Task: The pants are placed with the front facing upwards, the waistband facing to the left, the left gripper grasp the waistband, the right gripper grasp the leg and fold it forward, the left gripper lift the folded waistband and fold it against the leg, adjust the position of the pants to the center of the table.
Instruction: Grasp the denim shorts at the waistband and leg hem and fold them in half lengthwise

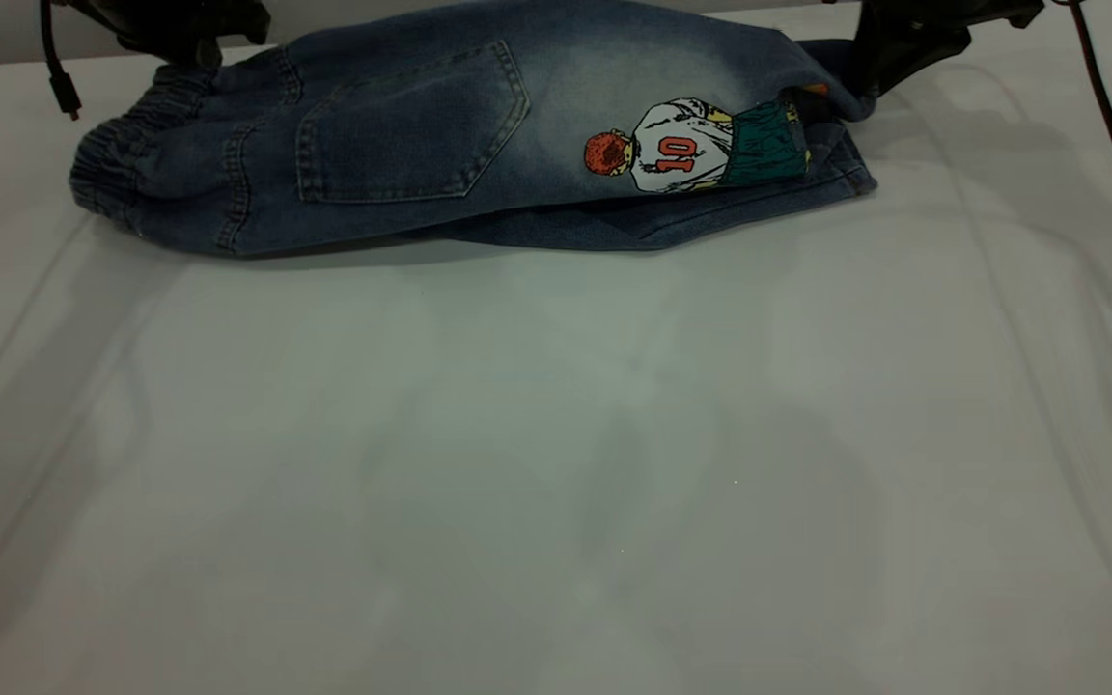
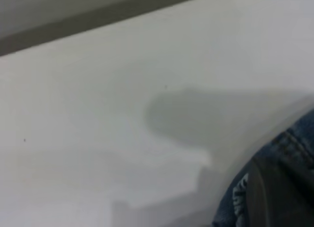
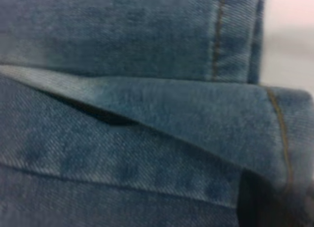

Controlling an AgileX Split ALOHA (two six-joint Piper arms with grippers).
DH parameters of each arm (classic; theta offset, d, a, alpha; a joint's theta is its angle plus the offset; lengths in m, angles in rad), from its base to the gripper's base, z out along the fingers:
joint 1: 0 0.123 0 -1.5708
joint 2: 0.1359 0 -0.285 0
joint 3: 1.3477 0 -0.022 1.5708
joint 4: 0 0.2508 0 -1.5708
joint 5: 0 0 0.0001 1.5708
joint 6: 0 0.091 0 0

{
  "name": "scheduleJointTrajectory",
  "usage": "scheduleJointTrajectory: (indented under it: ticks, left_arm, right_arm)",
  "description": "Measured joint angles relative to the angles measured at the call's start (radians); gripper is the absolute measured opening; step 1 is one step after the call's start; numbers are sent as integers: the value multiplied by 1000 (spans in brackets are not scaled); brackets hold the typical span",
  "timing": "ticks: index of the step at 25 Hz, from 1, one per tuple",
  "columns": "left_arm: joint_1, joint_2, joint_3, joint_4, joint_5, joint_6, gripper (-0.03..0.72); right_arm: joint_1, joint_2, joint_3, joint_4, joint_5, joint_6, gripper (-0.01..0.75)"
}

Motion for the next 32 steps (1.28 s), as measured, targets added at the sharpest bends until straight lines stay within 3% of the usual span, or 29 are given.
scheduleJointTrajectory:
  ticks: [8, 15, 22, 26, 32]
  left_arm:
    - [33, 0, 1, 13, 16, -8, 27]
    - [44, 0, 1, 14, 12, -8, 27]
    - [42, 0, 1, 37, -7, -8, 50]
    - [41, 0, 1, 56, -16, -7, 139]
    - [41, 0, 1, 61, -15, -7, 375]
  right_arm:
    - [0, 0, 0, 10, -8, 6, 312]
    - [-1, -8, -10, -14, -8, 10, 343]
    - [-1, -9, -127, -27, 93, 39, 388]
    - [-1, -9, -194, -35, 130, 44, 394]
    - [-1, -10, -222, -33, 133, 53, 395]
